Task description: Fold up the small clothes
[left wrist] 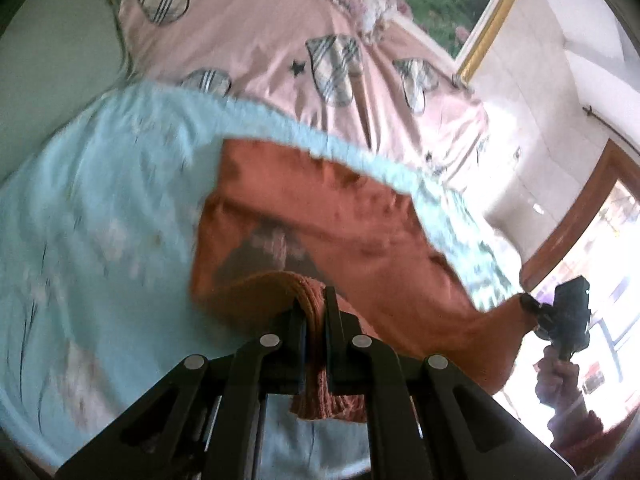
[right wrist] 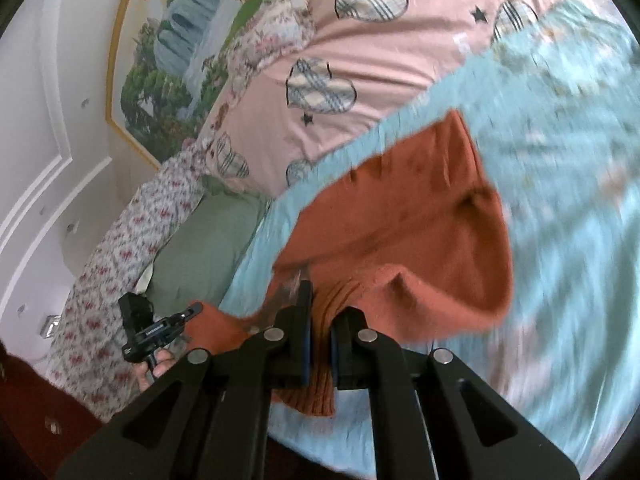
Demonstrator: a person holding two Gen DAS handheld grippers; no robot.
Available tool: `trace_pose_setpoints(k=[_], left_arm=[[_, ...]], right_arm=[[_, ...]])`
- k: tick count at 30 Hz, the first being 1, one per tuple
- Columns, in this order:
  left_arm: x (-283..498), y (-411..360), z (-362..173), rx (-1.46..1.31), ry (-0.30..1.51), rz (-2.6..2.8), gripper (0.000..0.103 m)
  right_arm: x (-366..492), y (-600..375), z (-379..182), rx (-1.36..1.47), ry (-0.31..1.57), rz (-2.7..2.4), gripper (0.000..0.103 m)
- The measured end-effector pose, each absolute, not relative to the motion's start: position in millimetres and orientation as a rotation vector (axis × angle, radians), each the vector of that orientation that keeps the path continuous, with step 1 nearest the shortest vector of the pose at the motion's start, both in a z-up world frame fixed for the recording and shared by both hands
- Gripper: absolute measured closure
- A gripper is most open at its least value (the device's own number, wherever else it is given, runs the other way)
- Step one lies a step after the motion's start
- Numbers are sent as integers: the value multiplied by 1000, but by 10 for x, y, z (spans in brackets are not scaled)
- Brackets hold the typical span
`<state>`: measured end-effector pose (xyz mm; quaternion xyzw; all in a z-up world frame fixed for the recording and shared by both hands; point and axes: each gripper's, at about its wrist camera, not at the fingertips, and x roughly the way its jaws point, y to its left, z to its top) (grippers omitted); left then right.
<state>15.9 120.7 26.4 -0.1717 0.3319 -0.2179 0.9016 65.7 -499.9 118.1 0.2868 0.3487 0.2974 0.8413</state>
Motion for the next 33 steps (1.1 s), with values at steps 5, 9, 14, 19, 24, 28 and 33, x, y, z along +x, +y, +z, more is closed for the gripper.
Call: trace_pose_setpoints(k=[5,9,14,19,24,28,33], left_arm=[[768,1151,548,-358,598,-412,98],[1357,1082,656,-349,570,-358,98],[2142,962,538,-336,607,-288,98],[2818,882,163,-323,690,-234,98],[3290,851,-196,-309,756,-206,98],[3531,860,-518,-318,855,-177,95],[3124,859,-546,-347,852,-234,67]], right_arm=[[1397,-5040,1319,545,719,514,95],[2046,-5076,1244,539,741,421,95],[2742,-5008,938,510,809,337,95],[3221,-4978,558,503,888,301,95],[3489,-4882,210,456,997,272,93],[3372,-5011,220,520,993,243,84],[2881,-4805,617,378,874,290,62]])
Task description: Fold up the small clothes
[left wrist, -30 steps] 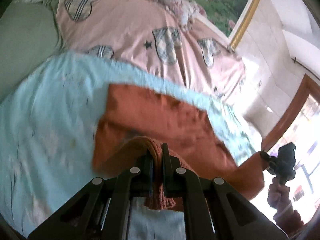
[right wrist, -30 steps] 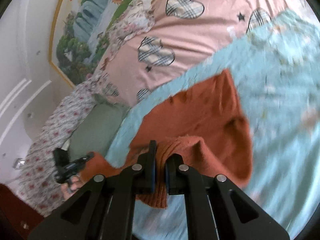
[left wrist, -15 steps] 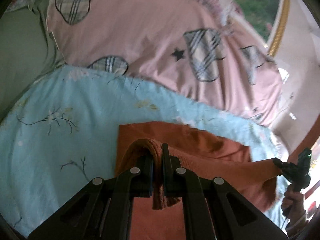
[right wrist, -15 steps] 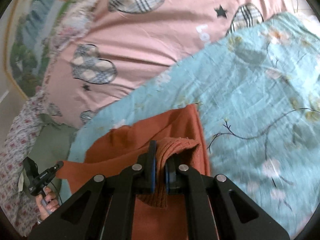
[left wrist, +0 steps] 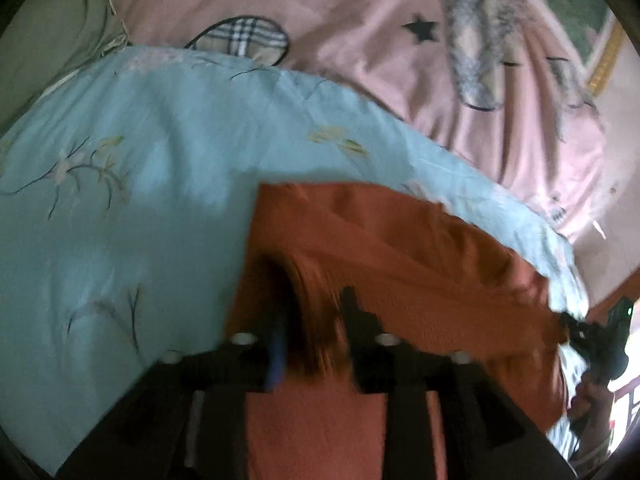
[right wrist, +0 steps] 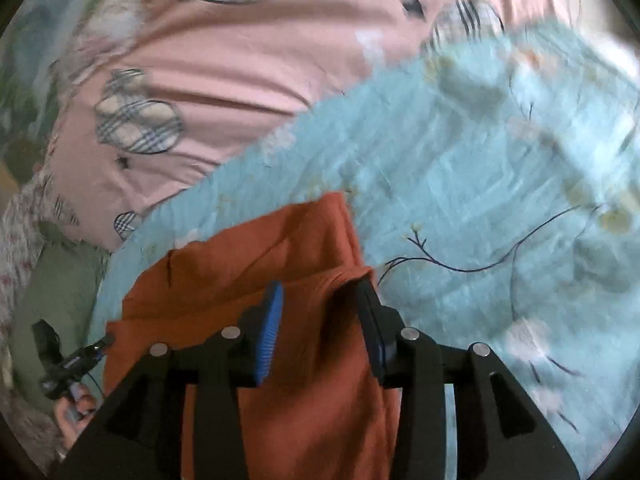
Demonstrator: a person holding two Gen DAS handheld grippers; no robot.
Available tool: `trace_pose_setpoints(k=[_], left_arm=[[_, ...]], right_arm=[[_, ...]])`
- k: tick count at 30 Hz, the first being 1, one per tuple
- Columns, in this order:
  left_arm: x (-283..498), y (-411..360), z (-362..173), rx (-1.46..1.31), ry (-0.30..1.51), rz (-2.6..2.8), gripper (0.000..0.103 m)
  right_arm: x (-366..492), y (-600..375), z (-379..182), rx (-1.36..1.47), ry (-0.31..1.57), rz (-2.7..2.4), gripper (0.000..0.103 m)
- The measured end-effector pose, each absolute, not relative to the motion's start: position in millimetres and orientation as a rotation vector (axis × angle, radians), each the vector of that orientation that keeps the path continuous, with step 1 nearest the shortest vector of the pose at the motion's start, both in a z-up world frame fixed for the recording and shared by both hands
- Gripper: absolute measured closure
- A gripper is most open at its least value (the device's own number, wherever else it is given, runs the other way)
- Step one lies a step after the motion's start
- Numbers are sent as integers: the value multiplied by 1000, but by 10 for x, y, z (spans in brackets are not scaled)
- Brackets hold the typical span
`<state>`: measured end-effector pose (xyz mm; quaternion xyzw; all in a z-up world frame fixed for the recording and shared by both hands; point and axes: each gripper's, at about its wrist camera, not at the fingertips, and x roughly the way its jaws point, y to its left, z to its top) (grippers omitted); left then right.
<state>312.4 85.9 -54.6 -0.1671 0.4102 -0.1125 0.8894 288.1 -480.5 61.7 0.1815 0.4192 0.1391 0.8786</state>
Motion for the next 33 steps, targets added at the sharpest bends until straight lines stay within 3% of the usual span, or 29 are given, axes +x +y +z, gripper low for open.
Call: trace_pose_setpoints(k=[6,11,13,16,19,21,26,33], left_arm=[[2573,177,-644,-272,924,-465,64],[2850,-195,-721,-102,940,-443,64],[3123,-126,-680,-82,938,-401,74],[3502,118,-571,-86,923,-287,74],[3655,448,-396,-133,863,-165,52],[3611,714,-325,-212,839,-124,50],[3100,993,-340,-321,832,-140,50],[2121,760,-406,-401,839,-233,48]], right_arm=[[2828,-3761,248,4,1123,601,62],[3280,-3860,273,-117,1082,446,67],[3486,-4078,359,-90,1029,303,66],[3634,-4574,536,81,944,120,64],[3530,-4815,629,203,909,89,64],[3342,-4809,634,221,907,125,64],[2960,-4572,550,263,935,234,64],[2376,-4354,393,374,965,323,64]])
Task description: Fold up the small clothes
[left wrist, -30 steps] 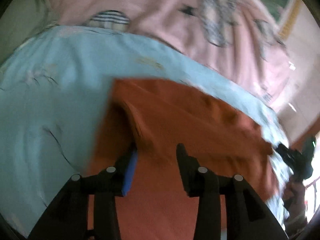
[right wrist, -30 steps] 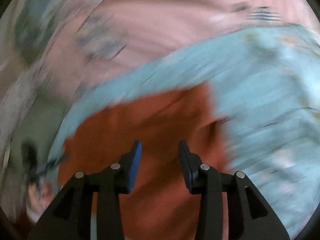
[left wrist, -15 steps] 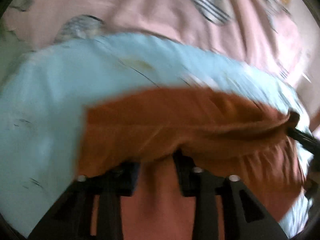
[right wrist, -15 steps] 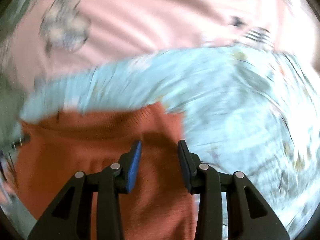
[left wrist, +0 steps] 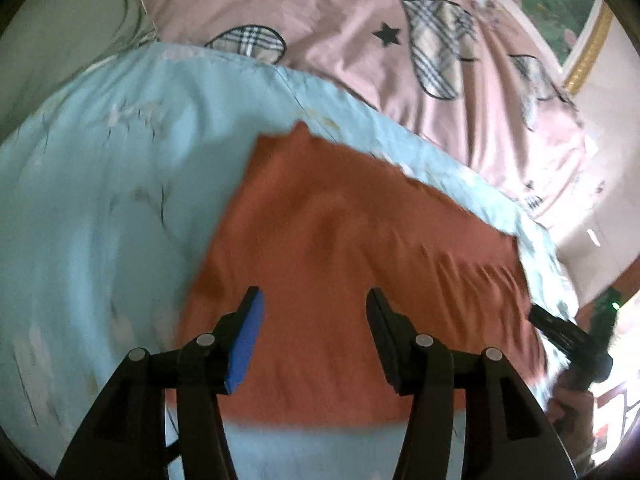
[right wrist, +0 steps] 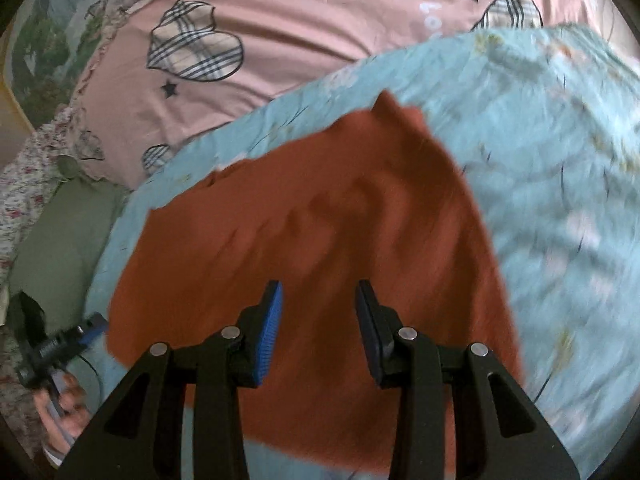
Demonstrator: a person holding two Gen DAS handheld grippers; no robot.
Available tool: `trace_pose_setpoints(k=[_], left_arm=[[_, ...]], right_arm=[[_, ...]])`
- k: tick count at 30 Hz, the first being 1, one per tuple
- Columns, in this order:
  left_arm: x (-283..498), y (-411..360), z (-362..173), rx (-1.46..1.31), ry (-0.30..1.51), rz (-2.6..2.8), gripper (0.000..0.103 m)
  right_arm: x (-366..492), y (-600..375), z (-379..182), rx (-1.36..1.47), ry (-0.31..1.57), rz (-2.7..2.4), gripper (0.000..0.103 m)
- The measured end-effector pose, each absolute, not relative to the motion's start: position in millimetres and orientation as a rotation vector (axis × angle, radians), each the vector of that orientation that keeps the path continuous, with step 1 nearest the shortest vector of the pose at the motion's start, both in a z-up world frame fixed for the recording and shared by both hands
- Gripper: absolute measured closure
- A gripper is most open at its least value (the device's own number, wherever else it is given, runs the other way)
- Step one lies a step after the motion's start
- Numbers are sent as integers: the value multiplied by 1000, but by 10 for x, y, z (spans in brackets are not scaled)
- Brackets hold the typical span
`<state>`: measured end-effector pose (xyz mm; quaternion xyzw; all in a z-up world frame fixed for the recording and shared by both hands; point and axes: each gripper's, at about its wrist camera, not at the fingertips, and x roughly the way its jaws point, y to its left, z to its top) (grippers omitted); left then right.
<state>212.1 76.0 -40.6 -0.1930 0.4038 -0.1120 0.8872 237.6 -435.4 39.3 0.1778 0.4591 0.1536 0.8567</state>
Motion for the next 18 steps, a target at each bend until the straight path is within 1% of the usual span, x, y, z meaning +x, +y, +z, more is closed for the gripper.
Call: trace_pose_setpoints(k=[2,3,9,14,18], left_arm=[[1893,722,-444,-431,846,-252,41],[1763,702,-487,-454,858,-262,40],[1498,651,-741,-497,924,-253,39],[1506,637,-799,-515,918,-225,31],[1612,668,-887,-548,925,-205,29]], right_arm=[[2219,-4323,349,409,972,336,63],[2169,-4313,334,424,976,341,63],[1930,-4255,325,452,995,366,62],[1832,-4222,350,449,999,373,59],[1828,-4205,340,454,1009,379,58]])
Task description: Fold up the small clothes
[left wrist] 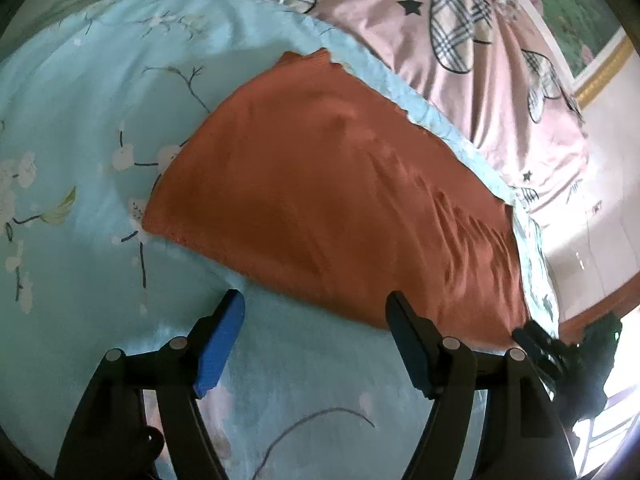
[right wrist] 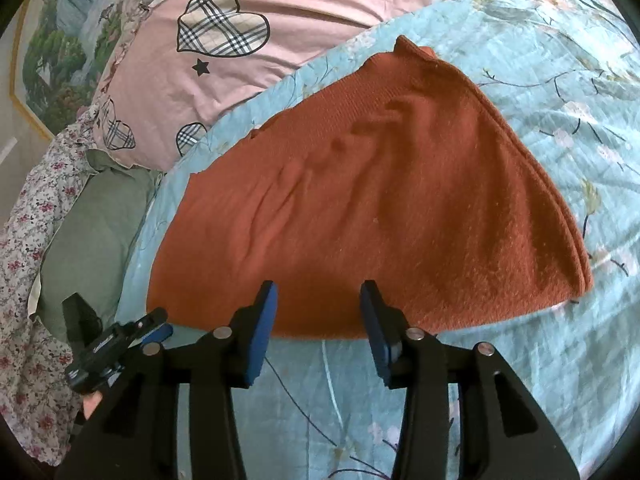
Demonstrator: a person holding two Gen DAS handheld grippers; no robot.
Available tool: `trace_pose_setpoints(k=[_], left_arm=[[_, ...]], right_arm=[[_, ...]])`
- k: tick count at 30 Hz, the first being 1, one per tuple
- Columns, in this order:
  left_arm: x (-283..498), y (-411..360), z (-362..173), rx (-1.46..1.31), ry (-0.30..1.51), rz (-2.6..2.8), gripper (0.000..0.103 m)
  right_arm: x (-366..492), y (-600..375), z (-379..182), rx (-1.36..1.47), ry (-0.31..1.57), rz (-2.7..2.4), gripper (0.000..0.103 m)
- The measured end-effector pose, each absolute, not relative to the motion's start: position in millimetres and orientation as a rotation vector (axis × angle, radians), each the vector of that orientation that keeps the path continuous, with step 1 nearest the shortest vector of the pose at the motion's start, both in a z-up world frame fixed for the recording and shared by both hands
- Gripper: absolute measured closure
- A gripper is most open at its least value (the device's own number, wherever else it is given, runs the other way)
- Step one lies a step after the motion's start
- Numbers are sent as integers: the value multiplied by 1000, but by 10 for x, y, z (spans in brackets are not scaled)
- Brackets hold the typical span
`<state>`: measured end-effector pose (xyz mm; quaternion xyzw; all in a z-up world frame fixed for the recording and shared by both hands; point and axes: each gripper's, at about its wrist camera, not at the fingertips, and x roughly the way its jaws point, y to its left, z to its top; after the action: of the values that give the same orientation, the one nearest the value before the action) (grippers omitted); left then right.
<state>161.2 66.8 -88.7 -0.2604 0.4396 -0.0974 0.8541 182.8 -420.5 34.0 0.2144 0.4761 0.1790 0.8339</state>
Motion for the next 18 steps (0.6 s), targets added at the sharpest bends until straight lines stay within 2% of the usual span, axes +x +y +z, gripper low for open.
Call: trace_pose_setpoints(k=[7,9,11,12,14,18], left_arm=[[1994,876,-936,-647,871,-152,31],[2126,905,-923,-634,851,-107,39],[2214,910,-904,-605,842,-74,72],[2252,907,-894,-604,846,-84,81],[2266,865,-802,-601,835,-96,89],[2186,463,-370,-440,770,-156,92]], right_arm=[[1931,-4128,314,454,1013,410,58],[2008,-4121,296,456,1015,416,58],[2097,-4142,295,462,1015,421,58],[2143,-4164,304,472,1013,424,58],[2243,-4224,338,486,1008,421,58],[2457,-4341,462,511,1009,434,58]])
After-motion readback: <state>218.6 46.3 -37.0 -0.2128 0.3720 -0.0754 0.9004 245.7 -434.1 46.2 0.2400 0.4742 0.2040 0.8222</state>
